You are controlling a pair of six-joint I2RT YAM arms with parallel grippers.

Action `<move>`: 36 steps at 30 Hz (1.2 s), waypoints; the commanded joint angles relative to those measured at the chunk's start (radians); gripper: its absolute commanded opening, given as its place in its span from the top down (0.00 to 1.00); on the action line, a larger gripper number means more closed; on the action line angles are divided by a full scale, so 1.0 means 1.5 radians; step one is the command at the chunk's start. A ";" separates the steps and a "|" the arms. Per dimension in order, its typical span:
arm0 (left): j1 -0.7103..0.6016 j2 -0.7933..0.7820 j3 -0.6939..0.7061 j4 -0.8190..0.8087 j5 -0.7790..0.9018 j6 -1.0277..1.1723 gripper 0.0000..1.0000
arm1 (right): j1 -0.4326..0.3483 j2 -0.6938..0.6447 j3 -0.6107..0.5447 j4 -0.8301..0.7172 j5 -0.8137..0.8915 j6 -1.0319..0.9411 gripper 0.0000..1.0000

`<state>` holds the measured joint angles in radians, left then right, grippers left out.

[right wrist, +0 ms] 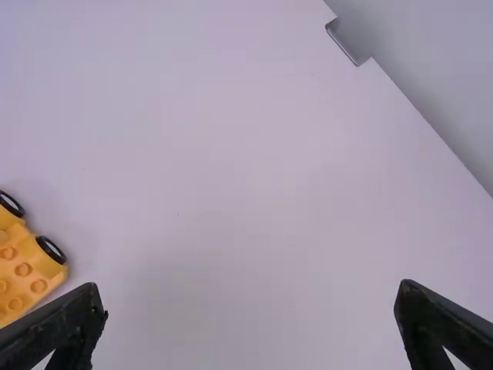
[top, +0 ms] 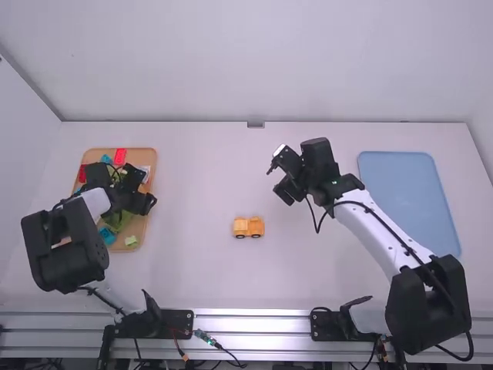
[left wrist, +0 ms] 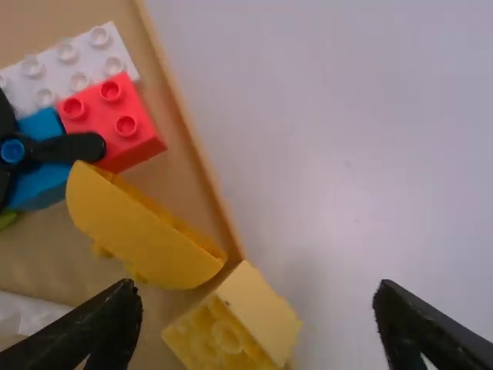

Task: Assemble lego blocks to make yellow taxi

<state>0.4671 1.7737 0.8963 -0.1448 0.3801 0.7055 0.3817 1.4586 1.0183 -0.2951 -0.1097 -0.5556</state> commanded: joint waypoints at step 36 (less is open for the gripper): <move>-0.002 0.010 -0.002 0.060 -0.136 -0.275 0.23 | 0.004 -0.006 0.020 -0.004 -0.001 0.004 0.01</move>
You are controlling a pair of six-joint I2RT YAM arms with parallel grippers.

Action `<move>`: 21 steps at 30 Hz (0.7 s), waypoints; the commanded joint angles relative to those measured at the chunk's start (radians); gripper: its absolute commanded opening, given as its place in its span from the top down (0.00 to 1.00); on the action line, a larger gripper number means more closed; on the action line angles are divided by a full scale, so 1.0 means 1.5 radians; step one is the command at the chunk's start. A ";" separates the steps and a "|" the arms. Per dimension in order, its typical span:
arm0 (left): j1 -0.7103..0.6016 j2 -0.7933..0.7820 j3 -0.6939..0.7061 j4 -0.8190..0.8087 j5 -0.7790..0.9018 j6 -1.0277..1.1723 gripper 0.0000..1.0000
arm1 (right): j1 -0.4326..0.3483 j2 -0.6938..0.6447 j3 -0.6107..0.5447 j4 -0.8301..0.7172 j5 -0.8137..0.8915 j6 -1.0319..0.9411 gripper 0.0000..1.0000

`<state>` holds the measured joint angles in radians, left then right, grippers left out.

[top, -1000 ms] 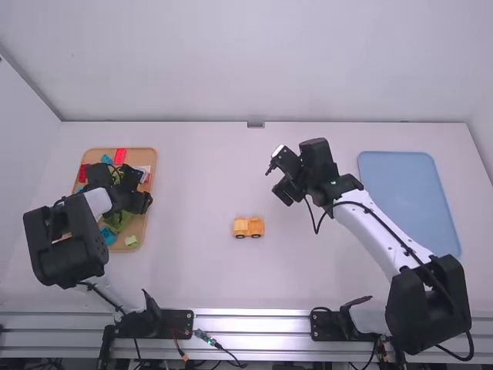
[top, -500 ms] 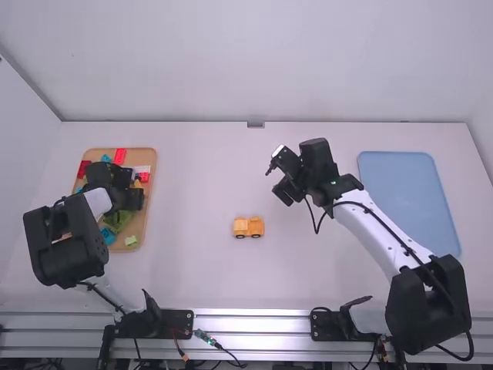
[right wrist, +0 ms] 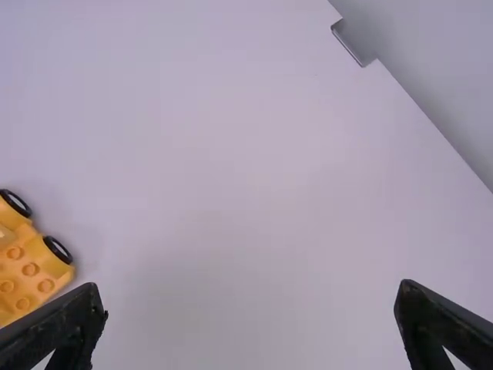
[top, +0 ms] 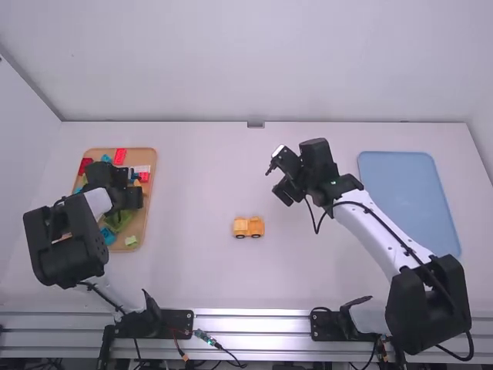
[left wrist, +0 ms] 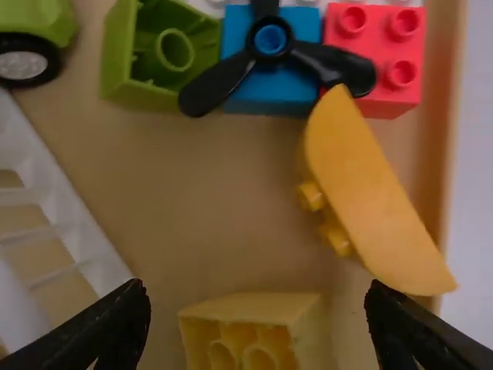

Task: Assemble lego blocks to make yellow taxi

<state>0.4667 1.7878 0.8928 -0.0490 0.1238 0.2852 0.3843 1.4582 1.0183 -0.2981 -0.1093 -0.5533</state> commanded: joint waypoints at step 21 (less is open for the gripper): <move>-0.002 0.000 0.037 -0.089 -0.006 0.283 0.02 | 0.002 -0.006 0.020 -0.001 -0.001 0.002 0.01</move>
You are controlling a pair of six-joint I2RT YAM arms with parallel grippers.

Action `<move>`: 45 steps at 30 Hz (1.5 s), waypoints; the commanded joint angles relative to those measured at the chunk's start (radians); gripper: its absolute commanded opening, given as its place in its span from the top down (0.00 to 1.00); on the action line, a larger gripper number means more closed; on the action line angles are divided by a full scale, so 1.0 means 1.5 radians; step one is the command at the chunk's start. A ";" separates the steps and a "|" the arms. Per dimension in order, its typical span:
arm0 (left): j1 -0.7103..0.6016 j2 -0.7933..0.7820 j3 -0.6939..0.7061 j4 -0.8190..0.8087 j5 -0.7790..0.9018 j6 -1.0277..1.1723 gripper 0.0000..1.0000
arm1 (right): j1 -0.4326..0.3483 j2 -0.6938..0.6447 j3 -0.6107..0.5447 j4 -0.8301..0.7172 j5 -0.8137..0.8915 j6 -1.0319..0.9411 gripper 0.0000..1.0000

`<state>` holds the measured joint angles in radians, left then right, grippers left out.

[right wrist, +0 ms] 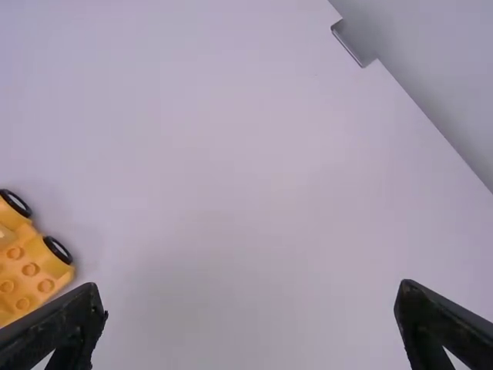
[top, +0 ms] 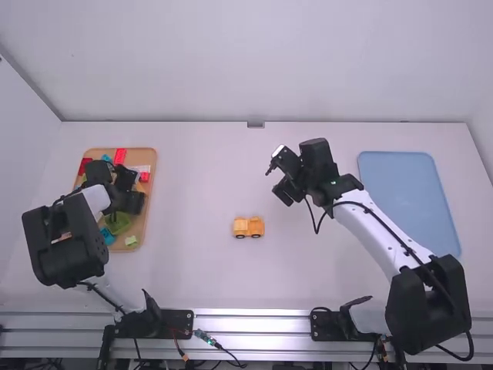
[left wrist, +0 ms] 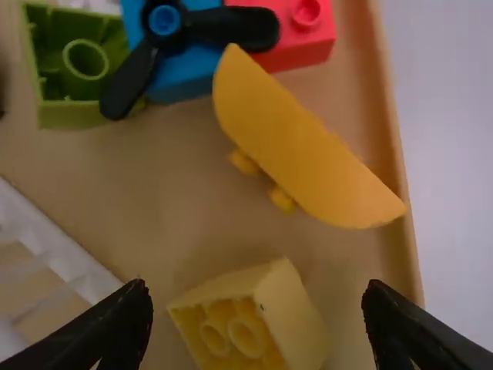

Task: Assemble lego blocks to make yellow taxi

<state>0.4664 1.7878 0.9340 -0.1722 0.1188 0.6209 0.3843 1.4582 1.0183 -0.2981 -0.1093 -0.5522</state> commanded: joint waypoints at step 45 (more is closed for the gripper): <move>0.086 0.006 0.100 -0.122 0.208 0.440 0.01 | 0.002 -0.006 0.025 0.019 -0.016 -0.026 0.01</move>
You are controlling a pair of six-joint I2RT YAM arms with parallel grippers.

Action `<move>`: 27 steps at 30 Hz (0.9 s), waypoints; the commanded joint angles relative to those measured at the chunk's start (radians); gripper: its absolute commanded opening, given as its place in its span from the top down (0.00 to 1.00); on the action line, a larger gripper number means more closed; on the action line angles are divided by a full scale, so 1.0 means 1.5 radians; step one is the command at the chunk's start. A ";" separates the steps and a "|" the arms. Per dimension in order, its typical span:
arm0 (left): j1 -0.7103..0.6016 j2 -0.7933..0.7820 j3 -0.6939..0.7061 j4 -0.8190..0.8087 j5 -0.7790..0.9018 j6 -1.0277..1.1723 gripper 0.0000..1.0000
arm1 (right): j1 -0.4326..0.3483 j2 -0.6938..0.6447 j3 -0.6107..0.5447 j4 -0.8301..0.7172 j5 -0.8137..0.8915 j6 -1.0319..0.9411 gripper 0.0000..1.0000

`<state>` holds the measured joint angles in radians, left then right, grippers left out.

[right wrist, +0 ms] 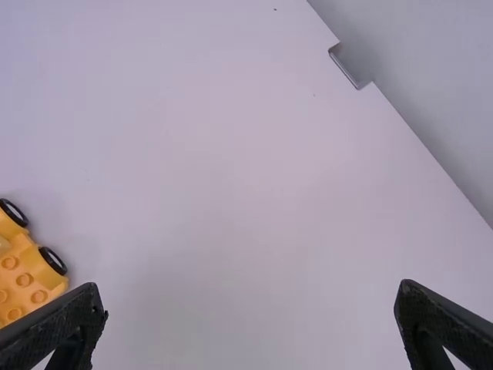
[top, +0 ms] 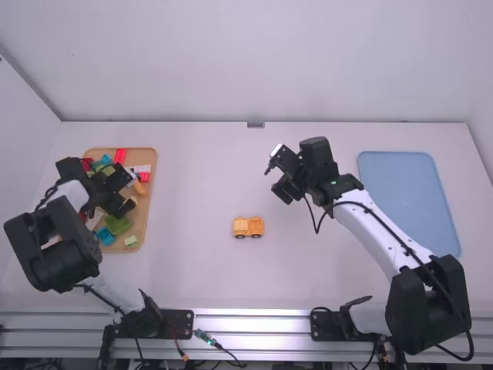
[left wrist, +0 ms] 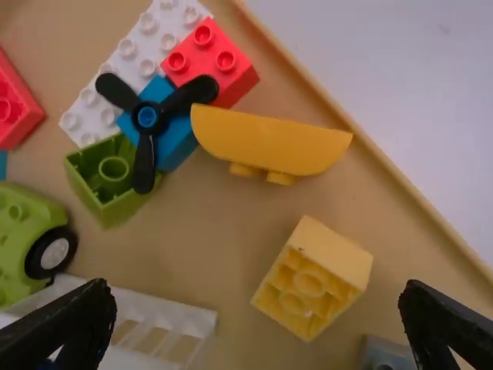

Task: Assemble lego blocks to make yellow taxi

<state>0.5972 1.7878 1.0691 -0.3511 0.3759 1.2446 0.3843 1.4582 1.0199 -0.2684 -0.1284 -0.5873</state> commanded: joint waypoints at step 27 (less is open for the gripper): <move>-0.001 0.074 0.021 0.027 0.016 0.005 0.18 | 0.002 -0.006 0.024 -0.002 -0.003 -0.003 0.01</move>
<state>0.5976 1.8973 1.0893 -0.3035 0.3920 1.2606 0.3843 1.4582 1.0199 -0.2687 -0.1280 -0.5911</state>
